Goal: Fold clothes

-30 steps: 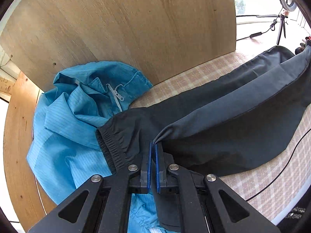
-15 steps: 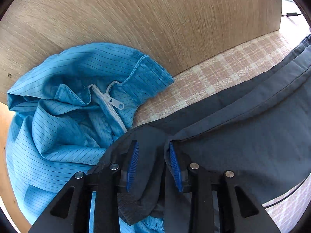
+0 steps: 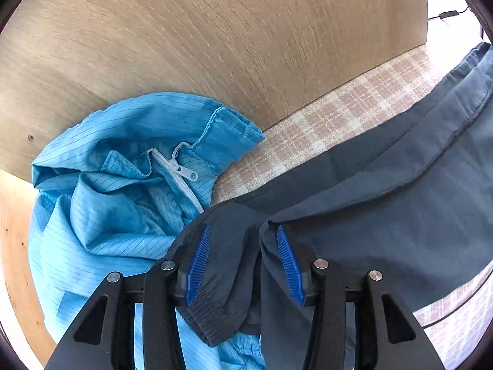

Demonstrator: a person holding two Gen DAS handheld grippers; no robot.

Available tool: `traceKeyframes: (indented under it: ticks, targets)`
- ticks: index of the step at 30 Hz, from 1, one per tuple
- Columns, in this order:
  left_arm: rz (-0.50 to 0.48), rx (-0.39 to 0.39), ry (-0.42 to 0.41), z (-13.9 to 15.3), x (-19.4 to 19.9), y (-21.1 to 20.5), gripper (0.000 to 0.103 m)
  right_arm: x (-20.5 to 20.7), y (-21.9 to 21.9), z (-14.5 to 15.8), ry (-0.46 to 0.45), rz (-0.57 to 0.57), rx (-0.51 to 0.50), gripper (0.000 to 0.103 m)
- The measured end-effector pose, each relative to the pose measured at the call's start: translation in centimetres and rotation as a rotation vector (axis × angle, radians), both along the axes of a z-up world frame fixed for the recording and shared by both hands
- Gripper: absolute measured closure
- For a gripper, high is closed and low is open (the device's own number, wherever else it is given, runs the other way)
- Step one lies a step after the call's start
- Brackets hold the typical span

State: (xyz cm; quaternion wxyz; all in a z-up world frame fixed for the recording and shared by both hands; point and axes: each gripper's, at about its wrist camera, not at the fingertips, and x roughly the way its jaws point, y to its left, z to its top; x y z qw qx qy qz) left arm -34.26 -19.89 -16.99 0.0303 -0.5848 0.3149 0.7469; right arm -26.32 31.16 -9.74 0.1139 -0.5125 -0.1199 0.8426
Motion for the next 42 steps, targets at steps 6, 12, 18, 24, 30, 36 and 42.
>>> traceKeyframes:
  ticks: [6, 12, 18, 24, 30, 36, 42]
  targets:
    - [-0.1, 0.155, -0.009, 1.8, 3.2, 2.8, 0.061, 1.6, -2.5, 1.2, 0.047, 0.09, -0.133, 0.078]
    - [-0.23, 0.337, -0.205, -1.9, 5.5, 9.7, 0.065, -0.1, -7.9, -4.2, -0.131, 0.244, -0.372, 0.096]
    - [-0.23, 0.341, -0.246, -4.8, 3.1, 13.3, 0.067, -2.8, -10.0, -8.0, -0.239, 0.27, -0.415, 0.095]
    - [-0.05, 0.387, -0.055, -1.5, -2.0, 11.6, 0.069, -5.7, -6.9, -5.1, -0.072, 0.13, -0.438, 0.095]
    - [-0.139, 0.308, -0.011, 1.8, 2.5, 9.3, 0.066, -1.2, -5.7, -2.9, -0.068, 0.171, -0.411, 0.081]
    - [-0.233, 0.347, -0.155, 1.3, 12.3, 7.8, 0.051, 6.5, -6.6, -4.2, -0.138, 0.187, -0.427, 0.064]
    - [-0.24, 0.383, -0.208, -0.7, 17.1, 9.3, 0.051, 13.9, -7.5, -5.5, -0.206, 0.202, -0.445, 0.062]
